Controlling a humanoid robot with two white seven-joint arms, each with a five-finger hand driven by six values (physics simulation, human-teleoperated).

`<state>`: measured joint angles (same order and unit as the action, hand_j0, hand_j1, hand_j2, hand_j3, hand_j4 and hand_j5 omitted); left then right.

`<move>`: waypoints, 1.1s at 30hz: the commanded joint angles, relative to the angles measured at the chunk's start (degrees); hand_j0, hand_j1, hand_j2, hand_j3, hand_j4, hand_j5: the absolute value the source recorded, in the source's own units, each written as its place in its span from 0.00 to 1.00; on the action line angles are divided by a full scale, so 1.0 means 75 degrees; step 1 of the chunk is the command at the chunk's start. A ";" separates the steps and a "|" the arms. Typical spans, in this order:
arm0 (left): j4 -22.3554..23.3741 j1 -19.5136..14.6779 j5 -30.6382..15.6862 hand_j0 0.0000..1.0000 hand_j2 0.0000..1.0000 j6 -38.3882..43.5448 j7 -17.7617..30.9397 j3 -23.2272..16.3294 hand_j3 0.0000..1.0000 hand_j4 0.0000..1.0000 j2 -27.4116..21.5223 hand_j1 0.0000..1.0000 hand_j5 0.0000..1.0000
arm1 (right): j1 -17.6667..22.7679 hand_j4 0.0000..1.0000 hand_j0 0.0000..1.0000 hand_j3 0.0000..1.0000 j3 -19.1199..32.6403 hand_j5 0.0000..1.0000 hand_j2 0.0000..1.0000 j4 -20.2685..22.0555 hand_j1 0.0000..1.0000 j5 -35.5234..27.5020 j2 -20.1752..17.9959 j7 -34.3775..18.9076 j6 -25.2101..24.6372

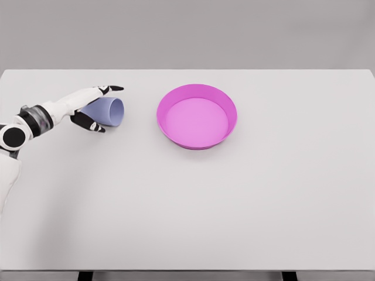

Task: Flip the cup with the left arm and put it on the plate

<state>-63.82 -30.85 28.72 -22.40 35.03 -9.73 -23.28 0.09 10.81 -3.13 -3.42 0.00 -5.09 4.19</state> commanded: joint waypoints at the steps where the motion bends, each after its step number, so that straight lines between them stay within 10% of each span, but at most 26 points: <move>1: 0.0001 0.0000 -0.0032 1.00 1.00 0.0056 -0.0004 -0.0050 1.00 1.00 -0.0013 1.00 1.00 | 0.0000 1.00 1.00 1.00 0.0000 1.00 1.00 -0.0005 1.00 0.0000 0.0000 -0.0001 0.0004; 33: 0.0201 -0.0223 0.0261 0.73 0.73 -0.0014 -0.0004 -0.0425 0.73 0.73 0.0011 0.73 0.73 | 0.0000 1.00 1.00 1.00 0.0000 1.00 1.00 0.0007 1.00 0.0000 0.0000 -0.0001 -0.0008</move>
<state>-62.15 -32.52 31.30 -22.17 34.85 -12.84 -23.14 0.09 10.81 -3.11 -3.43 0.00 -5.09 4.17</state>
